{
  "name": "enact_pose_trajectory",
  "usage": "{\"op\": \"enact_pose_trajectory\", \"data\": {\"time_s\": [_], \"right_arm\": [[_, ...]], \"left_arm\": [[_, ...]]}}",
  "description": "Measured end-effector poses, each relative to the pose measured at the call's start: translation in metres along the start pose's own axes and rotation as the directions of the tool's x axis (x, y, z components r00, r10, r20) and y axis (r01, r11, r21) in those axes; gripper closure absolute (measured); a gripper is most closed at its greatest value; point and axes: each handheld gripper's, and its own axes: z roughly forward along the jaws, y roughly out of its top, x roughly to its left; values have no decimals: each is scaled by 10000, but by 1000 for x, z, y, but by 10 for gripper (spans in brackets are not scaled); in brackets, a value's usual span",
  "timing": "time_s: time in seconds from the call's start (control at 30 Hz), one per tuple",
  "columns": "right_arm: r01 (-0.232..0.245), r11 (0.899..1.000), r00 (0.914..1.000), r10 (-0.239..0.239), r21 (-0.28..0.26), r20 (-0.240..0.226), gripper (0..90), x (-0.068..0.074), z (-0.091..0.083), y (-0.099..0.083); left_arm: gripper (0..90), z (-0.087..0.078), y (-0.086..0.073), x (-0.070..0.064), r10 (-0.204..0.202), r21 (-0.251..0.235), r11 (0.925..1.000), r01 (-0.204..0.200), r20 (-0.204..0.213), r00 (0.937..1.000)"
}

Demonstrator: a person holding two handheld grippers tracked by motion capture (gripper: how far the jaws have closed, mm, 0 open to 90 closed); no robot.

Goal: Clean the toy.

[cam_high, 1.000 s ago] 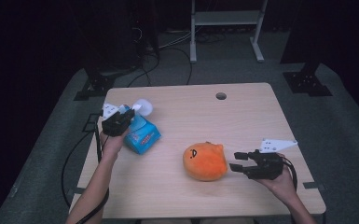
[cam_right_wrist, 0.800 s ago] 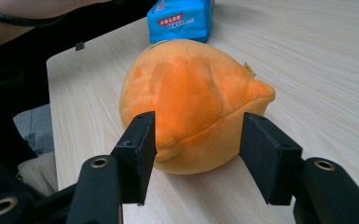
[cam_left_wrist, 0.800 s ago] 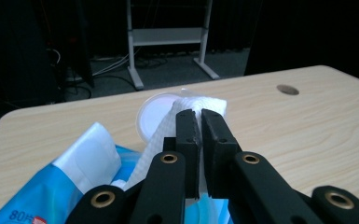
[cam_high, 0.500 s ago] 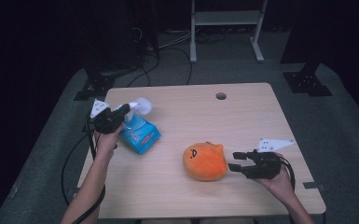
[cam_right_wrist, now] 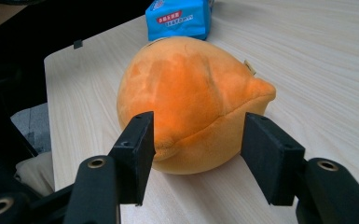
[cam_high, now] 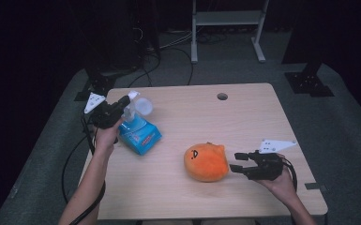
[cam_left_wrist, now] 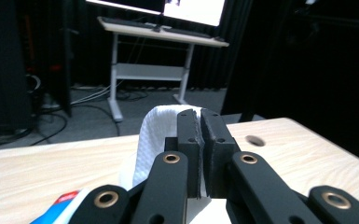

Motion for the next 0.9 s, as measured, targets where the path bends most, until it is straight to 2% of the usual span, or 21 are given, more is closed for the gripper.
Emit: {"op": "enact_pose_trajectory", "data": {"time_s": [0.1, 0.13, 0.23, 0.3, 0.33, 0.37, 0.4, 0.43, 0.47, 0.53, 0.57, 0.63, 0.7, 0.73, 0.77, 0.8, 0.83, 0.87, 0.9], "right_arm": [[-43, 9999, 10000, 43, -95, 34, 432, -1, -2, 0], [-43, 9999, 10000, 43, -95, 34, 432, -1, -2, 0], [-27, 9999, 10000, 28, -150, 83, 428, -1, -4, 1], [-34, 9998, 10000, 35, -200, 78, 426, -1, -4, 2], [-12, 9998, 10000, 14, -214, 79, 426, -1, -4, 2], [-12, 9998, 10000, 14, -214, 79, 426, -1, -4, 2], [-12, 9997, 10000, 14, -226, 91, 424, -1, -5, 3], [7, 9997, 10000, -4, -237, 92, 424, -1, -5, 4], [7, 9997, 10000, -4, -237, 92, 424, -1, -5, 4], [2, 9996, 10000, 1, -280, 95, 421, 0, -6, 5], [17, 9994, 10000, -14, -342, 85, 420, 0, -7, 6], [87, 9990, 9999, -84, -431, 79, 416, 1, -9, 9], [152, 9982, 9999, -148, -576, 64, 413, 2, -11, 13], [152, 9982, 9999, -148, -576, 64, 413, 2, -11, 13], [200, 9971, 9998, -199, -740, 16, 409, 4, -13, 18], [200, 9971, 9998, -199, -740, 16, 409, 4, -13, 18], [297, 9956, 9996, -298, -885, 1, 405, 5, -14, 22], [297, 9956, 9996, -298, -885, 1, 405, 5, -14, 22], [376, 9942, 9993, -378, -1005, 3, 401, 6, -15, 26]], "left_arm": [[870, -1, 4, -9, 187, -58, 9998, -185, 353, 9992], [870, -1, 4, -9, 187, -58, 9998, -185, 353, 9992], [869, -2, 8, -21, 317, -73, 9995, -312, 855, 9958], [868, -2, 9, -25, 371, -55, 9993, -368, 989, 9944], [868, -2, 10, -32, 380, -12, 9993, -381, 1323, 9905], [868, -2, 10, -32, 380, -12, 9993, -381, 1323, 9905], [868, -2, 10, -40, 507, 35, 9986, -520, 1659, 9848], [868, -2, 10, -45, 471, 61, 9988, -491, 1862, 9814], [868, -2, 10, -45, 471, 61, 9988, -491, 1862, 9814], [867, -1, 9, -54, 558, 127, 9981, -601, 2222, 9734], [868, 0, 8, -65, 629, 224, 9972, -714, 2669, 9617], [867, 1, 6, -78, 755, 326, 9954, -901, 3113, 9473], [867, 2, 3, -90, 813, 427, 9937, -1033, 3583, 9301], [866, 2, 3, -90, 813, 427, 9937, -1033, 3583, 9301], [866, 4, -2, -104, 865, 528, 9917, -1174, 4023, 9114], [865, 4, -2, -104, 865, 528, 9917, -1174, 4023, 9114], [865, 6, -7, -117, 944, 612, 9889, -1351, 4425, 8918], [865, 6, -7, -117, 944, 612, 9889, -1351, 4425, 8918], [865, 8, -12, -130, 903, 731, 9870, -1435, 4864, 8691]]}}
